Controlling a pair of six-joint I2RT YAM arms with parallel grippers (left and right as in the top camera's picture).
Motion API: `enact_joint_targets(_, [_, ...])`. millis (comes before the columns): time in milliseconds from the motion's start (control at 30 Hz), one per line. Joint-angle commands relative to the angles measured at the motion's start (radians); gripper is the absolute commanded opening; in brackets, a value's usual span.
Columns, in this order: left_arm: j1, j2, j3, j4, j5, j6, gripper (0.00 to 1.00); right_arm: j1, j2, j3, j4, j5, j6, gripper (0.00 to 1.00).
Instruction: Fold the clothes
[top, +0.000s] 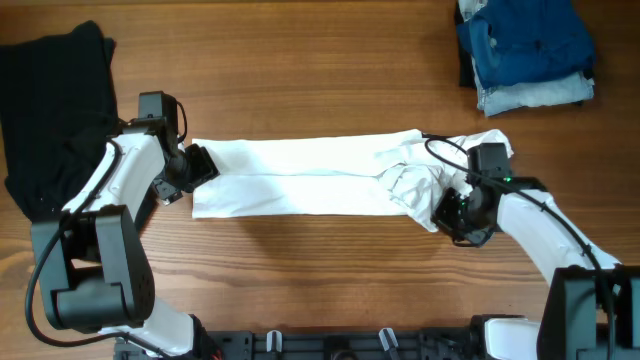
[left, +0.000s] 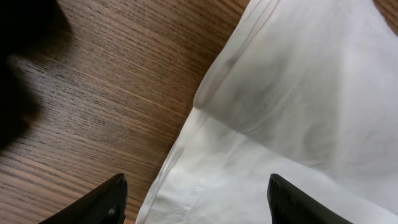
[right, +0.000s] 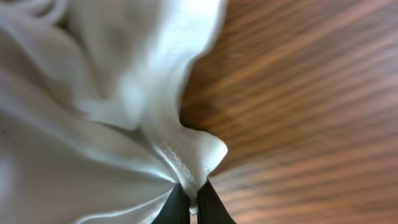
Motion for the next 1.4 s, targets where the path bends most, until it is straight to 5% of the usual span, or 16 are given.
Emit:
enact_joint_targets(0, [-0.003,-0.005,-0.007,0.003,0.000,-0.002,0.72,-0.043,-0.005,0.143,-0.113,0.176,-0.083,0.04])
enact_joint_targets(200, [-0.003,-0.005,-0.007,0.011,0.000,-0.002,0.72,-0.067,-0.005,0.373,-0.370,0.362,-0.129,0.06])
enact_joint_targets(567, [-0.002,-0.005,-0.007,0.010,0.000,0.002,0.72,-0.161,-0.005,0.394,-0.544,0.482,-0.029,0.07])
enact_joint_targets(767, [-0.002,-0.005,-0.007,0.010,0.000,0.003,0.73,-0.218,-0.005,0.476,-0.514,0.401,-0.078,0.31])
enact_joint_targets(967, [-0.001,-0.005,-0.007,0.074,0.013,0.228,0.91,-0.193,-0.006,0.626,-0.355,-0.159,-0.417,0.78])
enact_joint_targets(1167, [0.000,0.016,-0.007,0.137,0.102,0.420,0.97,-0.079,-0.004,0.628,-0.272,-0.154,-0.443,0.88])
enact_joint_targets(1367, [0.023,0.102,-0.013,0.141,0.102,0.425,0.95,-0.053,-0.004,0.628,-0.241,-0.115,-0.443,0.89])
